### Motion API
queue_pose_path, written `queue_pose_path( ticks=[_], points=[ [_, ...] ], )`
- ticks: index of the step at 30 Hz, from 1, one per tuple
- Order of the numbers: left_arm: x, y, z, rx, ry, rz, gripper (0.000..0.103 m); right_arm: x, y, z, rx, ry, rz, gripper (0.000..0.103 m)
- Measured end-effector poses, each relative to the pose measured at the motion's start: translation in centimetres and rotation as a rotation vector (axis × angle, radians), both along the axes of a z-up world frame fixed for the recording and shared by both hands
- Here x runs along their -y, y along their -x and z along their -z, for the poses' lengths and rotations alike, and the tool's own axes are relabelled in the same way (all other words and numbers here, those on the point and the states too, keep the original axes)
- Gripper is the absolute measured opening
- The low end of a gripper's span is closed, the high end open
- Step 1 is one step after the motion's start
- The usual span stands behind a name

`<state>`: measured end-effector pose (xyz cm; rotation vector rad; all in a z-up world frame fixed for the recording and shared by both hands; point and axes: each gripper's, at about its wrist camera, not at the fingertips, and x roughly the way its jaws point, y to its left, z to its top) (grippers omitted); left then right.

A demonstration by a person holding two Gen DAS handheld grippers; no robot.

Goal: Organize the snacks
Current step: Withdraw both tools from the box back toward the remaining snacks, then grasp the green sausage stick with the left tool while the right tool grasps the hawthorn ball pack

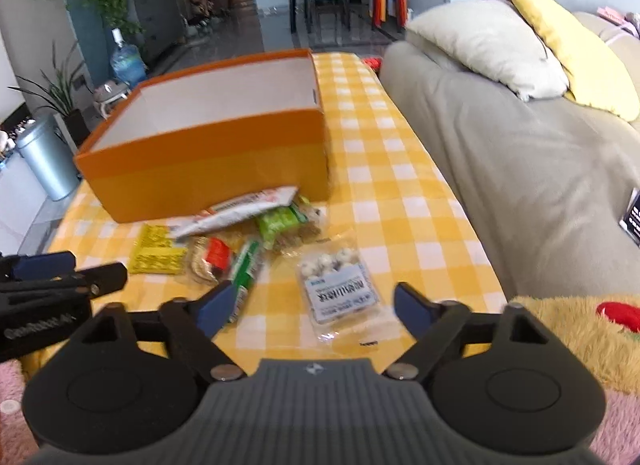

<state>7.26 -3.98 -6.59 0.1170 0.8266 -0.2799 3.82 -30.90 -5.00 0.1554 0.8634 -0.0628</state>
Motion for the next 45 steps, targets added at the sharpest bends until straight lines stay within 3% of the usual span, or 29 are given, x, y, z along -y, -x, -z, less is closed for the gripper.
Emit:
queue_pose_path(
  ticks=[4,11,20,29,35,37,45],
  points=[
    [0.9,-0.8,0.5,-0.041,0.021,0.038,0.056,0.5,-0.9,1.0,-0.049,-0.015,0.008,0.066],
    [3.4,-2.2,2.6,-0.132,0.019,0.106,0.043,1.7,-2.5,1.9,-0.076,0.005,-0.032,0.066],
    [4.3,-4.3,5.4,-0.236,0.044,0.095,0.042,1.7,-4.8,4.1,-0.137,0.035,-0.117,0.066],
    [4.6,-5.5,7.2,-0.29,0.032,0.092,0.042,1.9,-5.8,6.1,-0.215,0.017,-0.117,0.065],
    [4.9,-5.4,7.2,-0.309,0.036,0.119,0.024,1.7,-5.6,6.2,-0.222,0.031,-0.122,0.061],
    [4.8,-5.3,7.1,-0.32,0.027,0.125,0.023,1.7,-5.5,6.2,-0.231,0.017,-0.124,0.06],
    [3.7,-4.9,6.6,-0.48,-0.027,0.16,0.023,1.4,-4.3,6.0,-0.303,-0.048,-0.118,0.06]
  ],
)
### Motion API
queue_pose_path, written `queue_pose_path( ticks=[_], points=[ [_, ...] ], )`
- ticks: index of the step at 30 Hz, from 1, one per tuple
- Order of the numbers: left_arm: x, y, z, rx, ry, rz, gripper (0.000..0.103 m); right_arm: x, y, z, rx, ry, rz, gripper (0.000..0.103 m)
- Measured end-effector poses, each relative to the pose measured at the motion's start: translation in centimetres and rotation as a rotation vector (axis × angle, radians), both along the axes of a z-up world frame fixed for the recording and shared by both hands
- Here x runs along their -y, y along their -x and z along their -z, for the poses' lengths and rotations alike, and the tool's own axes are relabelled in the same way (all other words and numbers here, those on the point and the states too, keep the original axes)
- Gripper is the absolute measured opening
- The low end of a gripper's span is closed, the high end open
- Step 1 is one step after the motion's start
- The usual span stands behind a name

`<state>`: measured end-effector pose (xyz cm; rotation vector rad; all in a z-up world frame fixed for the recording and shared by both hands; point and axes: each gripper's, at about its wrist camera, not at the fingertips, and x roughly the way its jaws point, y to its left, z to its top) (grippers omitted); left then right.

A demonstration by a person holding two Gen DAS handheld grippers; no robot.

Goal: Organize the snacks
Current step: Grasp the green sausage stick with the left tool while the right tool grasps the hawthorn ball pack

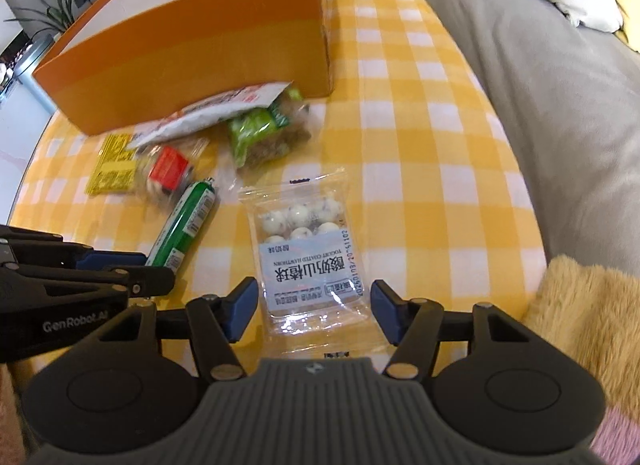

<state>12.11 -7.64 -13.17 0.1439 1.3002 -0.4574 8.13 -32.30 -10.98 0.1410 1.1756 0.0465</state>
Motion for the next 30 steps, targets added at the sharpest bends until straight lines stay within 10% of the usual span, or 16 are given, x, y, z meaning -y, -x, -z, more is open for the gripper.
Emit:
queue_pose_path(
  ticks=[30],
  points=[
    [0.6,-2.5,1.2,0.024,0.035,-0.047,0.032,0.2,-1.2,0.9,0.033,-0.01,0.003,0.067]
  ],
)
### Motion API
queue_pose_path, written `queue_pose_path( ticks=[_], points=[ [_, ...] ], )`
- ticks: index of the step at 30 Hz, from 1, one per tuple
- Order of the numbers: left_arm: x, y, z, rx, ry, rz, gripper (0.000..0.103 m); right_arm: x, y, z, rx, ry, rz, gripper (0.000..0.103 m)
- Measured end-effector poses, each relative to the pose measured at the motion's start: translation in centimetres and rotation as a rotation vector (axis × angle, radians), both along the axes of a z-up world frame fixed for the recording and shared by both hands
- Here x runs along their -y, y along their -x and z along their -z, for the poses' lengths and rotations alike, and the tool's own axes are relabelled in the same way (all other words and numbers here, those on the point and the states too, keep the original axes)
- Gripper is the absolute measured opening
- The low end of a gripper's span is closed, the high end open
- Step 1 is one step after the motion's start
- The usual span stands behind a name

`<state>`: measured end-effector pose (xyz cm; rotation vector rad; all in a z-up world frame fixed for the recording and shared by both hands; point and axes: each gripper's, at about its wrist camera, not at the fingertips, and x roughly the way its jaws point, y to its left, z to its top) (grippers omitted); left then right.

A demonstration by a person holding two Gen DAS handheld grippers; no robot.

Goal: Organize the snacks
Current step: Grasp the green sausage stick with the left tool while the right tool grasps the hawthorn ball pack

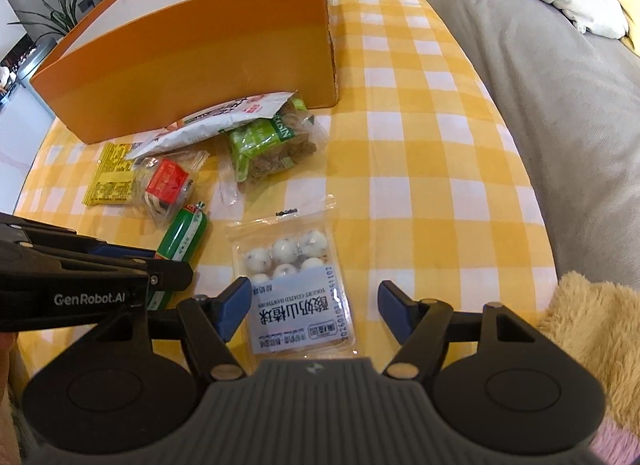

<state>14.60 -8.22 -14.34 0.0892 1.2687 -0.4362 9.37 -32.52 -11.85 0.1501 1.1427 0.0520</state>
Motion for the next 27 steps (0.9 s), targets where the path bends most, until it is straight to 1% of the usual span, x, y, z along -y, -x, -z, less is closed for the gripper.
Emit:
queue_pose_path(
  ticks=[7,10,11,14,16,18,19,20,24,25,27],
  points=[
    [1.3,0.5,0.1,0.067,-0.064,0.033,0.031,0.2,0.1,0.0,0.002,-0.017,-0.003,0.058],
    [1.7,0.7,0.1,0.09,-0.086,0.049,0.031,0.0,0.3,-0.1,0.005,-0.022,-0.014,0.05],
    [1.9,0.8,0.1,0.095,-0.092,0.054,0.031,-0.1,0.4,-0.2,0.007,-0.024,-0.018,0.048],
    [2.1,1.1,0.2,0.109,-0.096,0.068,0.025,-0.1,0.5,-0.2,0.008,-0.024,-0.02,0.045],
    [2.1,1.2,0.2,0.114,-0.099,0.069,0.025,-0.1,0.5,-0.3,0.009,-0.027,-0.018,0.043],
    [1.9,1.3,0.2,0.107,-0.094,0.062,0.025,0.1,0.5,-0.4,0.014,-0.028,-0.012,0.037],
    [1.7,1.3,0.1,0.102,-0.086,0.055,0.025,0.2,0.6,-0.5,0.02,-0.032,-0.004,0.03],
    [1.5,1.3,0.1,0.096,-0.077,0.048,0.024,0.4,0.6,-0.6,0.024,-0.044,0.004,0.026],
    [0.8,1.5,0.1,0.083,-0.059,0.031,0.025,0.7,0.6,-0.5,0.013,-0.068,0.019,0.025],
    [0.7,1.6,0.1,0.081,-0.058,0.029,0.025,0.7,0.6,-0.5,0.014,-0.071,0.021,0.028],
    [0.4,1.6,0.1,0.079,-0.055,0.025,0.024,0.8,0.5,-0.4,0.009,-0.071,0.031,0.04]
  ],
)
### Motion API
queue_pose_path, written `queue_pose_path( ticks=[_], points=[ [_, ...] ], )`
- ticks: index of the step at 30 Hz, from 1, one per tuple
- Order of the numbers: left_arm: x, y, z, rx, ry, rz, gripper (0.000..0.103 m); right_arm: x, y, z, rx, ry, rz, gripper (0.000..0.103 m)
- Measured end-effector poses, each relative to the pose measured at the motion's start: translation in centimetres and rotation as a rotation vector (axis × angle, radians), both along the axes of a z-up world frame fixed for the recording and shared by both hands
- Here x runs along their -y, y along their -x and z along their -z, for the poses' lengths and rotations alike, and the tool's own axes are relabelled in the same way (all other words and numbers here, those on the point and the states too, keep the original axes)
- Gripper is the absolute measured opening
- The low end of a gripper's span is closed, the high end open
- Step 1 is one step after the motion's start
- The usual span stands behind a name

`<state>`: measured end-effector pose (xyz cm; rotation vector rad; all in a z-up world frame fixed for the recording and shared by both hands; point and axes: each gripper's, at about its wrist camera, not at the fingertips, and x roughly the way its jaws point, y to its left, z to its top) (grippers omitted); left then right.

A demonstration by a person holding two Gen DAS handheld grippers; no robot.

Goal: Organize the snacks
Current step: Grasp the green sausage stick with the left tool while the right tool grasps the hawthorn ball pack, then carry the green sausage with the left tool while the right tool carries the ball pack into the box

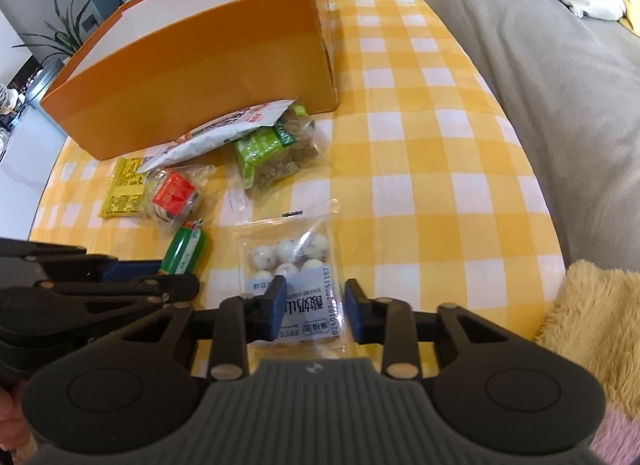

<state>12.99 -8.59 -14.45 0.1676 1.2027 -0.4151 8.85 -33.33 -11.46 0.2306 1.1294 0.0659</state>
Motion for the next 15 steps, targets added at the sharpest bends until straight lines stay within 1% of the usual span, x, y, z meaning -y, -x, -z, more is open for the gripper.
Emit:
queue_pose_path(
  ticks=[1,2,4,5,6,9,13,15],
  points=[
    [-0.3,0.0,-0.1,0.0,0.003,-0.004,0.024,0.0,0.0,0.1,-0.009,0.0,-0.003,0.054],
    [-0.6,0.0,-0.1,-0.001,0.006,-0.011,0.024,-0.2,0.0,0.2,-0.015,0.005,-0.011,0.061],
    [-1.1,-0.1,-0.2,-0.007,0.007,-0.024,0.024,-0.8,-0.1,0.4,-0.023,0.025,-0.041,0.065],
    [-1.3,-0.1,-0.2,-0.01,0.005,-0.028,0.024,-1.1,-0.1,0.4,-0.019,0.041,-0.057,0.072],
    [-1.4,-0.2,-0.2,-0.012,0.004,-0.032,0.024,-1.4,-0.1,0.4,-0.017,0.052,-0.069,0.074],
    [-1.8,-0.4,-0.1,-0.017,0.009,-0.046,0.024,-2.2,-0.4,1.0,-0.04,0.081,-0.101,0.078],
    [-2.0,-0.6,0.0,-0.027,0.018,-0.064,0.024,-3.2,-0.5,1.2,-0.031,0.131,-0.14,0.079],
    [-2.1,-0.5,0.0,-0.027,0.023,-0.066,0.024,-3.4,-0.4,1.1,-0.032,0.155,-0.145,0.074]
  ],
)
